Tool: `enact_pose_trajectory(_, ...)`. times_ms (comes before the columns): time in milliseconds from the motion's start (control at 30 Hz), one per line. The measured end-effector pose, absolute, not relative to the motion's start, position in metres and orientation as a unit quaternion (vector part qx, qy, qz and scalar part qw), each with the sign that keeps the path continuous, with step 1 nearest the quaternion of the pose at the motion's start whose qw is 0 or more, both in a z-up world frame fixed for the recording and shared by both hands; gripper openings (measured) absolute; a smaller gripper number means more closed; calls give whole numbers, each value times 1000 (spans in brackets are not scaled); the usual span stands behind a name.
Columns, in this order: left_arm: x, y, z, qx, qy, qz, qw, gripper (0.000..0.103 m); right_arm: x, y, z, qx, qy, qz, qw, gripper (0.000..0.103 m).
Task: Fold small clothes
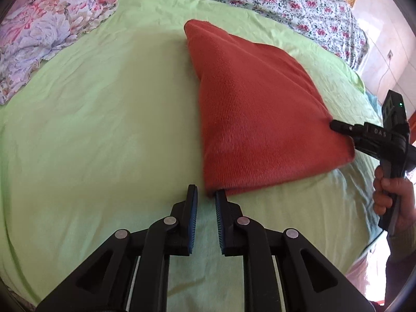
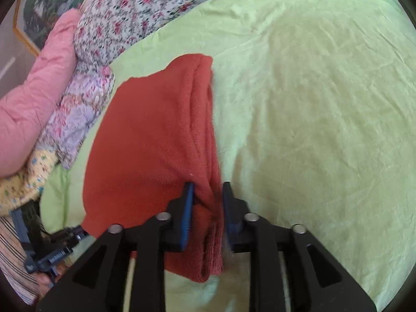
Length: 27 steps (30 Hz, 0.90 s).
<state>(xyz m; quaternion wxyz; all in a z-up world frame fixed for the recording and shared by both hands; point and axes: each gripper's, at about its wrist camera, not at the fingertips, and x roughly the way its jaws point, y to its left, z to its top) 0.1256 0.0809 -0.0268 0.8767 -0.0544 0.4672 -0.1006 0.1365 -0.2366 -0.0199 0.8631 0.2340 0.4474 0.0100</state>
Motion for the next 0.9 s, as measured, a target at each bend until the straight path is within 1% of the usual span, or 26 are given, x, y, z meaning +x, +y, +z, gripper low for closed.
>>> enact_pose_trajectory(167, 134, 93, 9, -75, 432, -131, 889, 14, 139, -237, 19, 220, 406, 10, 887, 34)
enact_pose_trajectory(233, 154, 92, 25, -89, 415, -141, 895, 14, 154, -232, 29, 218, 395, 25, 892, 34)
enact_pose_trajectory(333, 195, 79, 40, -98, 399, -165, 896, 18, 185, -220, 33, 204, 397, 50, 893, 34)
enact_pose_trajectory(367, 213, 73, 41, -93, 402, -164, 896, 20, 199, -216, 31, 202, 400, 59, 892, 34)
enact_pose_trajectory(500, 283, 57, 38, -90, 420, -161, 889, 20, 234, -211, 20, 203, 421, 73, 881, 34)
enact_pose_trajectory(633, 344, 54, 15, -82, 453, -136, 877, 18, 262, -214, 4, 188, 444, 74, 873, 34)
enact_pose_trajectory(667, 357, 53, 3, -73, 470, -126, 871, 17, 268, -218, -2, 181, 449, 70, 872, 32)
enact_pose_trajectory(733, 368, 52, -13, -67, 483, -122, 865, 19, 277, -225, -13, 172, 458, 53, 871, 28)
enact_pose_trajectory(800, 371, 51, -16, -59, 475, -121, 869, 19, 282, -233, -20, 183, 456, 44, 870, 18)
enact_pose_trajectory(900, 367, 54, -10, -64, 474, -114, 871, 19, 280, -239, -18, 197, 452, 44, 869, 15)
